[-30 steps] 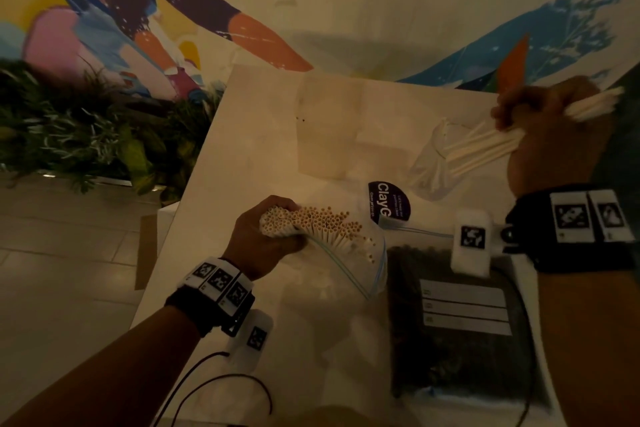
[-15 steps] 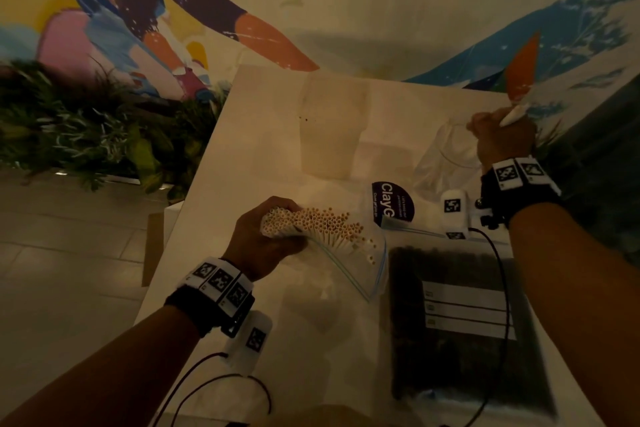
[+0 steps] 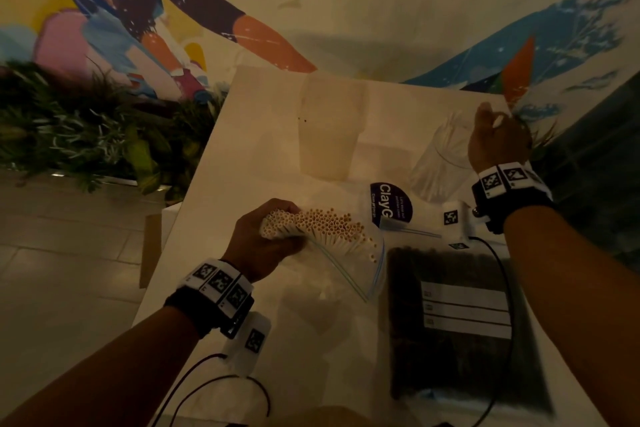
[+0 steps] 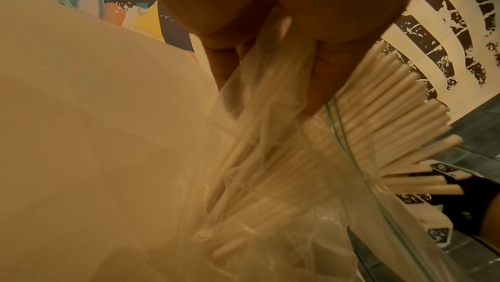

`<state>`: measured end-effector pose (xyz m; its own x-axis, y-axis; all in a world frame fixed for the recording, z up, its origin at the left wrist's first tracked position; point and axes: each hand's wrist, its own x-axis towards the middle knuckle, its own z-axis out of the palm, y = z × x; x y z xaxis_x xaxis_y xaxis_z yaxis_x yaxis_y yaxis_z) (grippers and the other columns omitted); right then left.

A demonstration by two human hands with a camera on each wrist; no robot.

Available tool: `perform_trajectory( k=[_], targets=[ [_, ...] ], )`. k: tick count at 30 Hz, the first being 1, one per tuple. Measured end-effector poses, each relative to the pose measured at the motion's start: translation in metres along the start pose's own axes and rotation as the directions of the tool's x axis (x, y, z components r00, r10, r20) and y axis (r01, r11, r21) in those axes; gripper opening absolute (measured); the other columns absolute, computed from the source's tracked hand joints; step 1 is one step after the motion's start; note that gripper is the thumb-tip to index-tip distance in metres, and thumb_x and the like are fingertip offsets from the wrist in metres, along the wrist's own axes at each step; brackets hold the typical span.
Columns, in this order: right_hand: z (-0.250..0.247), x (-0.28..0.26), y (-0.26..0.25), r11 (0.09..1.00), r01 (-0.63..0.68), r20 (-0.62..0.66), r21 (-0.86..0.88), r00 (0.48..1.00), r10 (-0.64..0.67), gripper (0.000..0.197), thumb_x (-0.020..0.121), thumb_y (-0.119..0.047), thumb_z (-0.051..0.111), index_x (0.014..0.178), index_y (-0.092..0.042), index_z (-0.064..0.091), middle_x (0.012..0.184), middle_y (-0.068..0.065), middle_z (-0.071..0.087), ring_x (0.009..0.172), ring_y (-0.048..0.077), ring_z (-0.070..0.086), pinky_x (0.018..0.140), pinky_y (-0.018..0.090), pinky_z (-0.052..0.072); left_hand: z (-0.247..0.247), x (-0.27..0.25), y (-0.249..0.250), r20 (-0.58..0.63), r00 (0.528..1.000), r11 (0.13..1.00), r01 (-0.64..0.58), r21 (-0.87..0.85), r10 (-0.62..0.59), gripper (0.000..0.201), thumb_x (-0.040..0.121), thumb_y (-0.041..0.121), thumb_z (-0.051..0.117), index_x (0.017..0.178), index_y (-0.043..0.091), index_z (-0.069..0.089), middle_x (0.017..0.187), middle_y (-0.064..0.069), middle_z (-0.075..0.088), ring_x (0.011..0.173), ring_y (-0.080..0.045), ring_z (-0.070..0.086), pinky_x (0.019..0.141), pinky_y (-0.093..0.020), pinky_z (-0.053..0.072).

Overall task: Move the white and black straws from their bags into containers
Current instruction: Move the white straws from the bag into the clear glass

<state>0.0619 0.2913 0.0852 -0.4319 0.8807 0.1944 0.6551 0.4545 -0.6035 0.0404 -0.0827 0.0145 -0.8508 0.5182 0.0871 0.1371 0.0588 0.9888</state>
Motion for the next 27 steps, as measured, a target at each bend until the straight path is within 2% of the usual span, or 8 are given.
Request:
perform_trajectory(
  k=[5, 10, 13, 16, 18, 20, 21, 27],
  targets=[
    [0.004, 0.001, 0.005, 0.994, 0.051, -0.014, 0.098, 0.999, -0.049, 0.063, 0.091, -0.053, 0.041, 0.143, -0.017, 0.035, 0.147, 0.013, 0.037, 0.133, 0.033, 0.037, 0.11, 0.05, 0.028, -0.002, -0.001, -0.002, -0.003, 1.0, 1.0, -0.002, 0.017, 0.002, 0.037, 0.057, 0.011, 0.078, 0.092, 0.019, 0.066, 0.095, 0.001, 0.068, 0.09, -0.016, 0.065, 0.075, -0.023, 0.052],
    [0.006, 0.002, 0.005, 0.981, 0.037, 0.284, -0.191, 0.959, 0.019, 0.066, 0.093, -0.055, 0.036, 0.148, -0.02, 0.022, 0.154, 0.013, 0.021, 0.139, 0.036, 0.024, 0.111, 0.057, 0.02, 0.0, 0.0, 0.001, -0.007, 1.0, 1.0, 0.004, 0.015, -0.004, 0.038, 0.057, 0.007, 0.076, 0.091, 0.016, 0.064, 0.097, 0.003, 0.067, 0.087, -0.009, 0.065, 0.074, -0.019, 0.051],
    [0.0, -0.005, -0.004, 0.997, 0.06, 0.19, -0.054, 0.981, -0.049, 0.073, 0.091, -0.06, 0.039, 0.149, -0.02, 0.019, 0.156, 0.012, 0.018, 0.142, 0.033, 0.02, 0.113, 0.056, 0.018, 0.0, -0.001, 0.003, -0.009, 1.0, 1.0, 0.008, 0.021, -0.008, 0.036, 0.057, 0.008, 0.076, 0.09, 0.02, 0.065, 0.095, 0.003, 0.068, 0.086, -0.01, 0.065, 0.073, -0.02, 0.052],
    [-0.02, -0.028, -0.026, 0.971, 0.173, 0.032, 0.163, 0.983, -0.18, 0.069, 0.09, -0.052, 0.051, 0.146, -0.019, 0.028, 0.152, 0.009, 0.031, 0.138, 0.026, 0.032, 0.112, 0.041, 0.026, -0.002, -0.001, 0.001, 0.003, 1.0, 0.999, 0.011, 0.039, -0.011, 0.038, 0.057, 0.016, 0.079, 0.09, 0.03, 0.066, 0.094, 0.003, 0.069, 0.089, -0.013, 0.065, 0.077, -0.026, 0.053],
    [-0.035, -0.056, -0.04, 0.926, 0.23, 0.042, 0.298, 0.966, -0.254, 0.054, 0.089, -0.038, 0.061, 0.136, -0.017, 0.044, 0.137, 0.004, 0.05, 0.117, 0.015, 0.052, 0.099, 0.026, 0.039, -0.004, -0.001, -0.001, -0.011, 1.0, 0.999, 0.023, 0.027, -0.023, 0.039, 0.055, 0.024, 0.078, 0.091, 0.032, 0.066, 0.094, -0.001, 0.07, 0.092, -0.018, 0.065, 0.08, -0.035, 0.054],
    [-0.044, -0.09, -0.042, 0.887, 0.241, 0.196, 0.394, 0.921, -0.337, 0.037, 0.085, -0.023, 0.066, 0.12, -0.019, 0.056, 0.115, -0.006, 0.061, 0.088, -0.003, 0.058, 0.08, 0.009, 0.046, -0.004, -0.001, -0.002, -0.02, 0.999, 0.999, 0.026, 0.022, -0.025, 0.038, 0.055, 0.025, 0.078, 0.091, 0.032, 0.066, 0.094, -0.002, 0.07, 0.092, -0.021, 0.066, 0.081, -0.04, 0.054],
    [-0.046, -0.108, -0.039, 0.871, 0.235, 0.285, 0.432, 0.88, -0.379, 0.034, 0.084, -0.015, 0.067, 0.116, -0.021, 0.058, 0.109, -0.009, 0.062, 0.084, -0.006, 0.059, 0.077, 0.007, 0.048, -0.004, -0.001, -0.002, -0.02, 0.999, 0.999, 0.025, 0.02, -0.025, 0.038, 0.055, 0.025, 0.077, 0.091, 0.033, 0.066, 0.094, -0.002, 0.07, 0.092, -0.021, 0.066, 0.081, -0.04, 0.054],
    [-0.038, -0.181, -0.005, 0.79, -0.168, 0.694, 0.59, 0.606, -0.389, 0.08, 0.069, 0.034, 0.041, 0.112, -0.032, 0.051, 0.12, -0.001, 0.059, 0.104, 0.017, 0.061, 0.076, 0.024, 0.054, -0.003, 0.001, -0.002, -0.041, 0.998, 0.999, 0.044, -0.024, -0.045, 0.04, 0.054, 0.012, 0.079, 0.089, 0.025, 0.066, 0.091, 0.005, 0.07, 0.089, -0.014, 0.066, 0.077, -0.028, 0.053]
  ],
)
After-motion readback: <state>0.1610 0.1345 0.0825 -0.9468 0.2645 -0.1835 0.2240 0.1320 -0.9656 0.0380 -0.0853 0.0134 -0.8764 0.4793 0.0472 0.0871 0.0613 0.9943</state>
